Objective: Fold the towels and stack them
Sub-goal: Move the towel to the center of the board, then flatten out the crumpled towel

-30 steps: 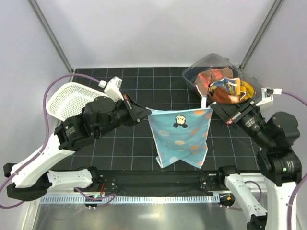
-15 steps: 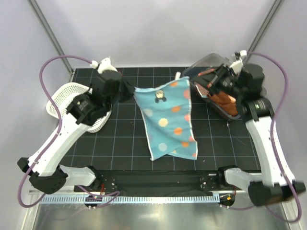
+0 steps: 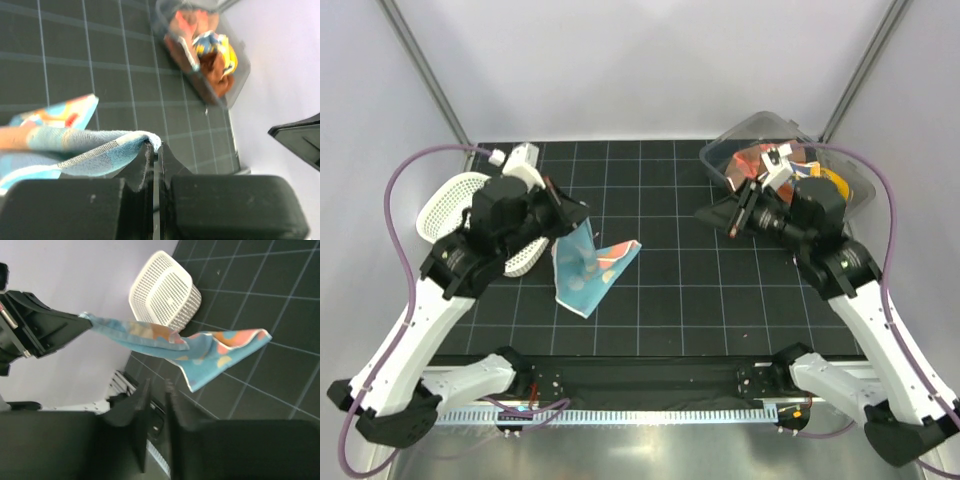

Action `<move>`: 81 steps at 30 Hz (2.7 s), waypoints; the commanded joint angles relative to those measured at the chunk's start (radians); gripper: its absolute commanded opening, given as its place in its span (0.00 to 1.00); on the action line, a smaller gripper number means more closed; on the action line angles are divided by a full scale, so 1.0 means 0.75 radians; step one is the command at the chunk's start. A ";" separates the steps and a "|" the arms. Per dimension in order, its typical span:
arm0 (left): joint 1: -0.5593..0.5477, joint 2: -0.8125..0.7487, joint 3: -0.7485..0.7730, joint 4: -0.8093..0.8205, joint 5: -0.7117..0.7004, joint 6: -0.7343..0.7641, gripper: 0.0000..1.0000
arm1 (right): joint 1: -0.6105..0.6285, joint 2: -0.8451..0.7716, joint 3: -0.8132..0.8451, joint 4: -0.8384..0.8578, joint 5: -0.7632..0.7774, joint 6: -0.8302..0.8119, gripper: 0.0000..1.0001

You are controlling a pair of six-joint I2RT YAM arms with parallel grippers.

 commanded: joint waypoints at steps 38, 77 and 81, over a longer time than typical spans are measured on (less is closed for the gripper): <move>-0.341 0.046 -0.935 0.217 -0.165 -0.403 0.00 | 0.572 -0.134 -0.919 0.018 0.641 0.238 0.53; -0.341 -0.060 -0.977 0.318 -0.036 -0.383 0.00 | 1.276 0.221 -0.930 0.264 1.486 0.826 0.01; -0.364 -0.107 -0.809 0.250 0.048 -0.346 0.00 | 1.336 -0.012 -0.842 0.190 1.476 0.599 0.01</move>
